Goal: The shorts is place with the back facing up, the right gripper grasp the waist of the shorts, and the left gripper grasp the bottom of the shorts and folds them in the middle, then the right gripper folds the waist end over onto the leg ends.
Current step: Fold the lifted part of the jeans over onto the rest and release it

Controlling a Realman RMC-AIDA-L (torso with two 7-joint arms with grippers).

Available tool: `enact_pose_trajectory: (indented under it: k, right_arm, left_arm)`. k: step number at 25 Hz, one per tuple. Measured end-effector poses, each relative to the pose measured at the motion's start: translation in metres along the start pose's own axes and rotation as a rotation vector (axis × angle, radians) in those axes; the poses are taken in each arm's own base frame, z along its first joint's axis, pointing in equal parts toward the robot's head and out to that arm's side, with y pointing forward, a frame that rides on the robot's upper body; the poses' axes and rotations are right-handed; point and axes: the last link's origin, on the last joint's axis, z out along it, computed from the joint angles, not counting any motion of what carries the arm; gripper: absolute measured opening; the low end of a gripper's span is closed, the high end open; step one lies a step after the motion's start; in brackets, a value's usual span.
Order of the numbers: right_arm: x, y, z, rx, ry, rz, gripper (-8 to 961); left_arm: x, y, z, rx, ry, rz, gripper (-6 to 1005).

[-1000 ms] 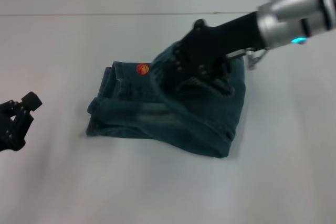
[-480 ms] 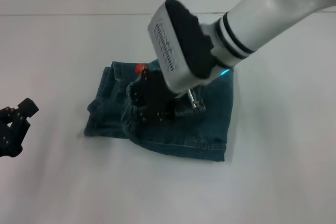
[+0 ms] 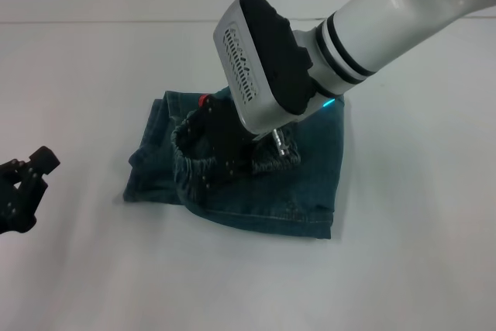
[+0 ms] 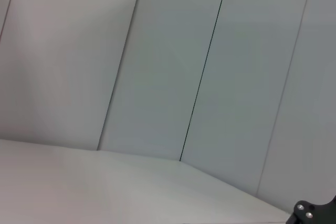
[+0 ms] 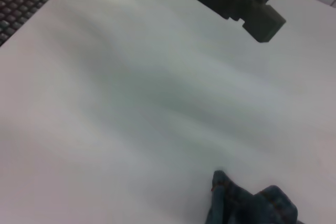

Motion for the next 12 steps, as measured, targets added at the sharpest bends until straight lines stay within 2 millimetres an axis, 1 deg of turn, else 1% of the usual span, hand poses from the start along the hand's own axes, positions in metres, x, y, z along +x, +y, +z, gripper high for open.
enact_pose_trajectory:
  k: [4,7,12]
  right_arm:
    - [0.003,0.0,-0.008,0.029,0.001,0.021,556]
    - [0.007,0.006,-0.018,0.045,0.007,0.07,791]
    - [0.012,0.021,-0.041,0.065,0.052,0.173,861]
  left_arm:
    - [0.0,0.0,0.0,0.001,0.001,0.0,15]
    - [0.0,-0.001,0.0,0.004,0.001,0.0,15]
    - [0.001,-0.001,0.003,-0.002,0.002,0.004,15]
